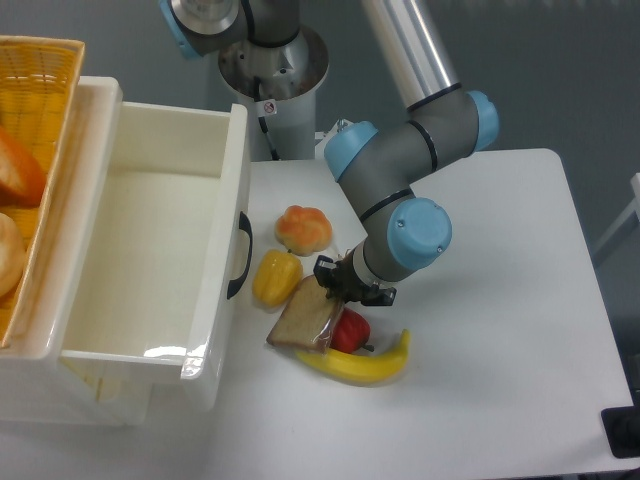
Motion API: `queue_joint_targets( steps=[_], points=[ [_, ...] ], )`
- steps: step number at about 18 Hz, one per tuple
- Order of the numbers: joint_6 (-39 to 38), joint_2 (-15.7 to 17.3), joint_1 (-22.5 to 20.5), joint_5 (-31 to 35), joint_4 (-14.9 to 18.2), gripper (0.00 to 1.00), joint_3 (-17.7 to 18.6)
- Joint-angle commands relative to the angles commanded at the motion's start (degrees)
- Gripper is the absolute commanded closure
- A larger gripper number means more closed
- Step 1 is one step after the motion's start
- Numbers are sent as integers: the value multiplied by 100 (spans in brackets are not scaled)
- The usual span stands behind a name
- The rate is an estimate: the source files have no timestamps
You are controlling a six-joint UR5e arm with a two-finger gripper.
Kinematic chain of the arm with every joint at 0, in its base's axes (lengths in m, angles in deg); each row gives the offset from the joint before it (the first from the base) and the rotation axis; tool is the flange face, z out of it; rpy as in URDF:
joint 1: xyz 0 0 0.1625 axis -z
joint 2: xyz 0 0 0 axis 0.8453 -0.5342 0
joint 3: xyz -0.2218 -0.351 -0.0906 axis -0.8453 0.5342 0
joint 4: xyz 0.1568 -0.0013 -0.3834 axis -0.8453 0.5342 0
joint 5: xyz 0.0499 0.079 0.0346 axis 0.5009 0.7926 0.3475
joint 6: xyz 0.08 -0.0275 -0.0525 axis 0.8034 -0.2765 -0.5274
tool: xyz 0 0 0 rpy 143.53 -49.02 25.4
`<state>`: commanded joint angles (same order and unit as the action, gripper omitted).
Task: Pick up the toast
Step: 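Lift the gripped toast slice up off the table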
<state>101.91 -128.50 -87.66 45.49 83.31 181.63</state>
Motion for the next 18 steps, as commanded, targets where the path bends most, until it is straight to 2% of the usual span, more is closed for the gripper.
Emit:
queue_joint_targets(
  steps=[9,12,15,18],
  points=[
    [0,589,17,53,18,72,-220],
    [17,773,26,53,237,72,-255],
    [420,967,26,61,246,72,-255],
    [633,1011,-35,62,264,72,-229]
  ],
)
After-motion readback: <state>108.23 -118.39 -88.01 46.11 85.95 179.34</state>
